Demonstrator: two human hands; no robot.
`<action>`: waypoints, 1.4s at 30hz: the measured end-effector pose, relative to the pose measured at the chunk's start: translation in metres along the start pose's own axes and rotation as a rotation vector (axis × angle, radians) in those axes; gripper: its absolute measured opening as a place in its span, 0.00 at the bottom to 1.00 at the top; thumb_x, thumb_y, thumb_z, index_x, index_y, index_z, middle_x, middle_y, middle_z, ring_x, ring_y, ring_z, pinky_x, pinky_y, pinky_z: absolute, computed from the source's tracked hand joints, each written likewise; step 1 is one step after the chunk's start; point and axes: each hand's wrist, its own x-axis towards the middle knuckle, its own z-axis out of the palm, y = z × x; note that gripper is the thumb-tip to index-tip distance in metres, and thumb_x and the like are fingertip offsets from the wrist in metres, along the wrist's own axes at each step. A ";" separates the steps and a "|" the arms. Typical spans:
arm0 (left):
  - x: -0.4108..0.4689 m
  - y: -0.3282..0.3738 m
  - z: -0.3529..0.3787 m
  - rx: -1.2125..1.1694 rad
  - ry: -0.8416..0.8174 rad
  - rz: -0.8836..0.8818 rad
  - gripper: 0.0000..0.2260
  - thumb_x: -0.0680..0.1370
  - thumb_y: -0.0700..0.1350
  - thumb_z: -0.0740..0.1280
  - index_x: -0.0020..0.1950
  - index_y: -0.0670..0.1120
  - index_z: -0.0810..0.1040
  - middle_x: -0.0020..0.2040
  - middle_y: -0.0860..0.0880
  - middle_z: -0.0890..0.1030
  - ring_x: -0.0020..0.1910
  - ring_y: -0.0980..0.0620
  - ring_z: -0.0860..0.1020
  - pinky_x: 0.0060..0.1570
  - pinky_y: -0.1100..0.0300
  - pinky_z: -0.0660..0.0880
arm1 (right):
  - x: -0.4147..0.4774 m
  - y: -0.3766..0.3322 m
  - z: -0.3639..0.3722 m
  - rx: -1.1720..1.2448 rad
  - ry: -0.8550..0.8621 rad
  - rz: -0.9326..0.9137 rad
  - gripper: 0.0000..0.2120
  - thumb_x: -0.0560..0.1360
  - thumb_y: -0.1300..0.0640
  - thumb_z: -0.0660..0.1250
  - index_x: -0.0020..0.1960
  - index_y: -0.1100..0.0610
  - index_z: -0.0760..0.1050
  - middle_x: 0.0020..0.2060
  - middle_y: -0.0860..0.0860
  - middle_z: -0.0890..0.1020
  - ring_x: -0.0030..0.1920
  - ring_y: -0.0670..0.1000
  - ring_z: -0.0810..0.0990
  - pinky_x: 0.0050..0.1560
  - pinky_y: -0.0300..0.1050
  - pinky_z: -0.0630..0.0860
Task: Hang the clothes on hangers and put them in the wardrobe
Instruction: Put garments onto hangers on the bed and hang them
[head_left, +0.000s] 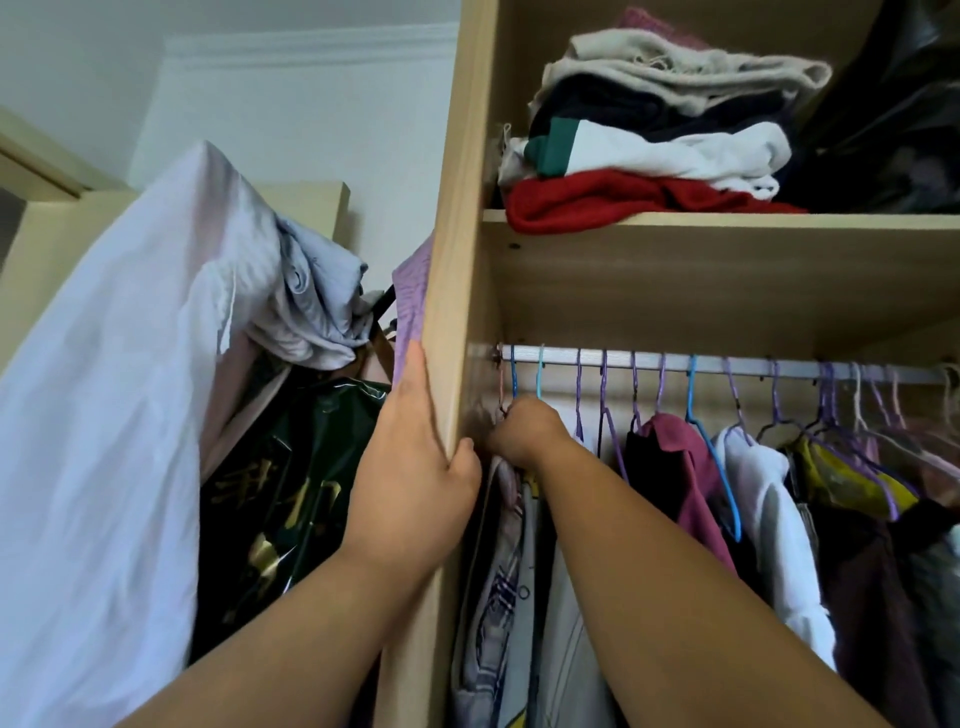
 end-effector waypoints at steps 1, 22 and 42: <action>0.000 0.000 0.000 -0.003 -0.001 -0.001 0.41 0.72 0.41 0.68 0.78 0.49 0.46 0.75 0.49 0.61 0.68 0.59 0.60 0.54 0.86 0.47 | 0.003 0.002 0.000 -0.018 0.005 0.021 0.05 0.73 0.60 0.64 0.47 0.61 0.75 0.51 0.59 0.80 0.49 0.58 0.79 0.42 0.40 0.69; -0.002 0.006 -0.003 0.029 -0.030 -0.018 0.39 0.73 0.43 0.67 0.78 0.51 0.46 0.76 0.50 0.60 0.67 0.50 0.66 0.61 0.63 0.62 | -0.037 0.042 -0.065 0.157 0.268 -0.104 0.16 0.74 0.59 0.64 0.29 0.54 0.68 0.26 0.49 0.73 0.29 0.50 0.72 0.28 0.39 0.63; -0.038 0.087 0.035 0.444 -0.449 0.186 0.25 0.81 0.48 0.54 0.77 0.50 0.50 0.78 0.50 0.50 0.77 0.47 0.46 0.71 0.40 0.51 | -0.278 0.153 -0.221 0.291 0.281 0.024 0.13 0.73 0.62 0.67 0.41 0.44 0.84 0.30 0.48 0.81 0.29 0.46 0.75 0.32 0.40 0.68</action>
